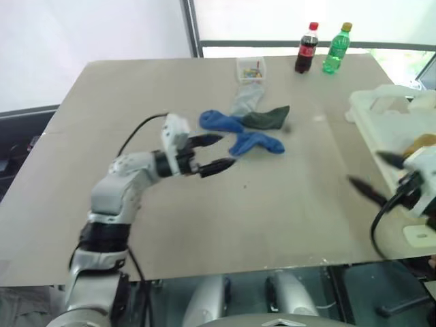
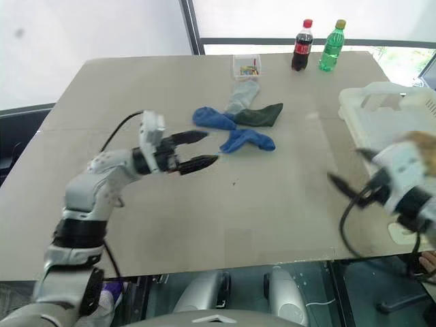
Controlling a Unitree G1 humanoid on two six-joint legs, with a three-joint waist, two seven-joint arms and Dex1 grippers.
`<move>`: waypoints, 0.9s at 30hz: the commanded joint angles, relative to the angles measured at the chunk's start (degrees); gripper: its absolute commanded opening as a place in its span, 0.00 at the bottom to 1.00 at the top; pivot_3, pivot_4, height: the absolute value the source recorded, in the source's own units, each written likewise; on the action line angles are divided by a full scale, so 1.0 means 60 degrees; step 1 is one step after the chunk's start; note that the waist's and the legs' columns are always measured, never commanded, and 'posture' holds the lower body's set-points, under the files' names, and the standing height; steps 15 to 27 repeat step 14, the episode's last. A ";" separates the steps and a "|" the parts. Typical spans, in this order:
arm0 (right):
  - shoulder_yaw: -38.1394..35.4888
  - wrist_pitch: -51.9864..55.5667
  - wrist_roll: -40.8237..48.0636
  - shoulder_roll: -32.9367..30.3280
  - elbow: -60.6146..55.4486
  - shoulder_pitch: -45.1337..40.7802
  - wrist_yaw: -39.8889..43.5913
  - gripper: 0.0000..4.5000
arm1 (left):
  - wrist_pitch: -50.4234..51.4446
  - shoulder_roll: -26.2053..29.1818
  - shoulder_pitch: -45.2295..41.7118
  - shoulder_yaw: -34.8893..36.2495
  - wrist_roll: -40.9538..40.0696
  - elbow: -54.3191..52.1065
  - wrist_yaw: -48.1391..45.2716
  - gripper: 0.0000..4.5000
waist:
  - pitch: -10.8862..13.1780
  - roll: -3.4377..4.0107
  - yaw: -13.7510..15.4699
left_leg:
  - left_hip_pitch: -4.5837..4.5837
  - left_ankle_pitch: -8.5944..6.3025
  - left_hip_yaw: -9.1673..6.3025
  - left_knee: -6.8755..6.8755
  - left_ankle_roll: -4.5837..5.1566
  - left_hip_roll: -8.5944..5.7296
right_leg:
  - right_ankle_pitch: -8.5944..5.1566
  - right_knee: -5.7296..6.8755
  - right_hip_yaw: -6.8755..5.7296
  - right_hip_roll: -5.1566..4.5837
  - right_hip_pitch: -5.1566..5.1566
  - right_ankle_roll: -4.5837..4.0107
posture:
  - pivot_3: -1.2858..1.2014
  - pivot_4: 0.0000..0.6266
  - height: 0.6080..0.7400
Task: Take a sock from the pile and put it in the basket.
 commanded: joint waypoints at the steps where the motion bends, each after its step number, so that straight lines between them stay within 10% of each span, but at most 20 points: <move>1: -0.0324 -0.0497 0.0065 -0.0057 -0.0264 0.0215 0.0343 0.98 | -0.0322 0.0684 0.0659 0.0980 -0.0206 -0.0740 -0.0148 1.00 | 0.0002 -0.0005 0.0011 | 0.0001 0.0000 0.0000 0.0001 0.0000 -0.0005 | 0.0000 -0.0001 0.0000 -0.0008 0.0002 0.0001 | 0.52 0.24 1.00; 27: -0.0532 -0.0810 0.0282 0.0003 0.0776 0.0642 0.0919 0.98 | 0.0053 0.1978 0.2778 0.2913 -0.0900 -0.1364 -0.0359 1.00 | 0.0002 -0.0004 0.0121 | 0.0003 -0.0002 -0.0023 -0.0013 -0.0002 -0.0008 | -0.0001 -0.0013 -0.0018 -0.0023 0.0008 -0.0004 | 0.52 0.24 1.00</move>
